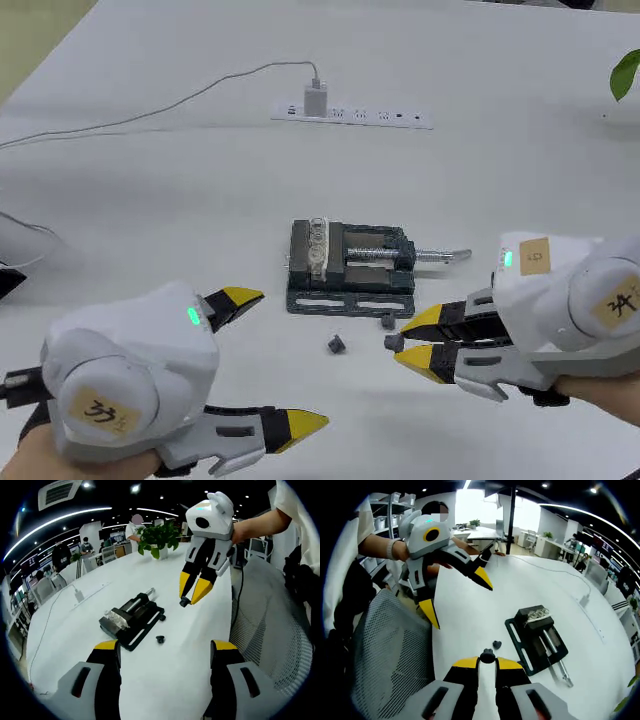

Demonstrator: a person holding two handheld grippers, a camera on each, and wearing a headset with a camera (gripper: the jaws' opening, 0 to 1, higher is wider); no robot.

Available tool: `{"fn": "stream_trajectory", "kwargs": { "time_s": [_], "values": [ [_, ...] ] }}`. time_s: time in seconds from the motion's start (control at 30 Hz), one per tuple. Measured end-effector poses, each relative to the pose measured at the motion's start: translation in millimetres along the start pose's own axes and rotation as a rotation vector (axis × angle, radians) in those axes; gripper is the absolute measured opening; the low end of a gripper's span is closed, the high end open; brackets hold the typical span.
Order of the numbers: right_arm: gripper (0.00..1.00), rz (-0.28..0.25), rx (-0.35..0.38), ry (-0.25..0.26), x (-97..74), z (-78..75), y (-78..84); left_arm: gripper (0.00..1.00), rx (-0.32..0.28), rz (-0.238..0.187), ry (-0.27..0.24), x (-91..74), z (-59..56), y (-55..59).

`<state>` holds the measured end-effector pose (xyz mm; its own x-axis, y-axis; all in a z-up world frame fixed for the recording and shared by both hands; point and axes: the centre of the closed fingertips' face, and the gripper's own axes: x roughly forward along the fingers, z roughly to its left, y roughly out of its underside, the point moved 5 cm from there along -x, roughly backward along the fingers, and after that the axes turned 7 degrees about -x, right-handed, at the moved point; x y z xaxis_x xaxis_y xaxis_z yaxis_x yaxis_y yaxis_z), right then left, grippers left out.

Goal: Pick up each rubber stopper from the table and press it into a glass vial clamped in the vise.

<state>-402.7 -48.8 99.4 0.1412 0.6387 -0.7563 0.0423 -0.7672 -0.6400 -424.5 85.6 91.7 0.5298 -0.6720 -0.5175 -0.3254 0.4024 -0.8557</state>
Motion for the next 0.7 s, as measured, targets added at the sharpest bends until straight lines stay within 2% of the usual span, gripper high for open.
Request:
{"fn": "stream_trajectory", "kwargs": {
  "time_s": [0.03, 0.2, 0.3, 0.37, 0.5, 0.7],
  "values": [
    [0.08, 0.005, -0.018, -0.007, -0.9, 0.5, -2.6, 0.70, -0.001, 0.005, 0.008, 2.6, -0.1, -1.9],
    [0.08, 0.030, -0.089, -0.069, -2.0, 6.0, -11.8, 0.62, 0.069, -0.005, 0.064, 10.4, -7.5, -12.8],
    [0.08, 0.027, -0.117, -0.099, -1.6, 9.8, -18.4, 0.55, 0.092, 0.014, 0.092, 15.3, -11.7, -14.8],
    [0.08, 0.027, -0.134, -0.109, -0.5, 11.3, -21.9, 0.50, 0.114, 0.001, 0.114, 17.3, -15.0, -18.0],
    [0.08, 0.032, -0.151, -0.112, 2.0, 10.4, -24.0, 0.36, 0.118, 0.004, 0.146, 20.6, -19.2, -20.3],
    [0.08, 0.033, -0.169, -0.136, 3.9, 13.8, -25.9, 0.23, 0.136, 0.000, 0.185, 23.1, -26.1, -23.1]
  ]
}}
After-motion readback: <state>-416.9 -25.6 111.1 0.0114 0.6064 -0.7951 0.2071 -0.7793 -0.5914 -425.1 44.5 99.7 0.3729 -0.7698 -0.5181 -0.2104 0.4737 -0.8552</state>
